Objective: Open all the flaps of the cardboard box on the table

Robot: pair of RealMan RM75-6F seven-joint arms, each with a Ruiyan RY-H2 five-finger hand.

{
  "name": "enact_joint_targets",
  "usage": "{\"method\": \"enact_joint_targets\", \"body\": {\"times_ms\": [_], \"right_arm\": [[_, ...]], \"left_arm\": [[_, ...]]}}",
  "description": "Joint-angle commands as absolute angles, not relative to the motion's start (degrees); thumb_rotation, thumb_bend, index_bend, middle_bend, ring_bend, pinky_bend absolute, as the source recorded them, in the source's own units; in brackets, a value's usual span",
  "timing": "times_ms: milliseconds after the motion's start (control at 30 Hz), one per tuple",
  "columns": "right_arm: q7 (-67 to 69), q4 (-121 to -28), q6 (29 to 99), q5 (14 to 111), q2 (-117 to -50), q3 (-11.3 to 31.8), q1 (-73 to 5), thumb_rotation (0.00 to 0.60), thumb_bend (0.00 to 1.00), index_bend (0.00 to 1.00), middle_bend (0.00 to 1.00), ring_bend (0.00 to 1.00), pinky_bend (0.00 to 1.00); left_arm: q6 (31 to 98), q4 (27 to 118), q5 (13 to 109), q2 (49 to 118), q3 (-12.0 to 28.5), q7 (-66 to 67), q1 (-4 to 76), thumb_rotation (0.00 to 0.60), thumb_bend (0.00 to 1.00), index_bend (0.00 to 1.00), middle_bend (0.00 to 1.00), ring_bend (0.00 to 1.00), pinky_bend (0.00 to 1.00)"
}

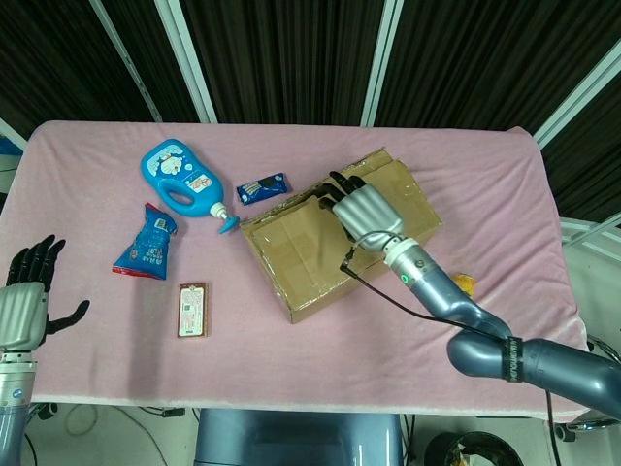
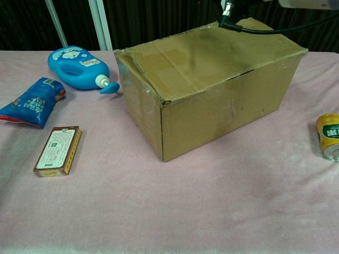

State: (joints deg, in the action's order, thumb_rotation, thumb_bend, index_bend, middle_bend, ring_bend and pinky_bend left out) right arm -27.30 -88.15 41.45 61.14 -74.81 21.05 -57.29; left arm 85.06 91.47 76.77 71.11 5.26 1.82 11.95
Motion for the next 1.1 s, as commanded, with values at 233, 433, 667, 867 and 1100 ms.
{"method": "enact_joint_targets", "body": {"times_ms": [233, 433, 667, 867, 1100], "right_arm": [[-26.6, -77.7, 38.8, 55.6, -82.0, 20.5, -64.3, 0.6, 1.0, 0.31, 0.19, 0.08, 0.21], [-26.9, -74.6, 38.4, 55.0, -83.3, 18.7, -66.0, 0.6, 1.0, 0.32, 0.19, 0.08, 0.21], [-28.3, -72.8, 39.0, 54.8, -84.0, 16.5, -66.9, 0.6, 1.0, 0.43, 0.25, 0.08, 0.21], [-28.8, -72.6, 40.7, 56.3, -84.1, 15.2, -67.2, 0.6, 1.0, 0.49, 0.3, 0.08, 0.21], [-29.7, -74.3, 42.2, 56.6, -82.5, 16.0, -68.2, 0.6, 1.0, 0.49, 0.31, 0.08, 0.21]], "left_arm": [[83.4, 91.6, 75.9, 71.1, 6.1, 1.4, 11.9, 0.6, 0.2, 0.01, 0.0, 0.0, 0.0], [82.4, 91.6, 75.1, 71.2, 6.7, 1.6, 11.9, 0.6, 0.2, 0.02, 0.0, 0.0, 0.0], [82.0, 91.7, 74.4, 71.3, 7.3, 1.7, 11.8, 0.6, 0.2, 0.03, 0.01, 0.0, 0.0], [82.0, 91.8, 74.3, 71.5, 7.8, 1.8, 11.7, 0.6, 0.2, 0.04, 0.01, 0.0, 0.0], [81.5, 92.0, 73.9, 71.5, 8.2, 1.8, 11.6, 0.6, 0.2, 0.04, 0.01, 0.0, 0.0]]}}
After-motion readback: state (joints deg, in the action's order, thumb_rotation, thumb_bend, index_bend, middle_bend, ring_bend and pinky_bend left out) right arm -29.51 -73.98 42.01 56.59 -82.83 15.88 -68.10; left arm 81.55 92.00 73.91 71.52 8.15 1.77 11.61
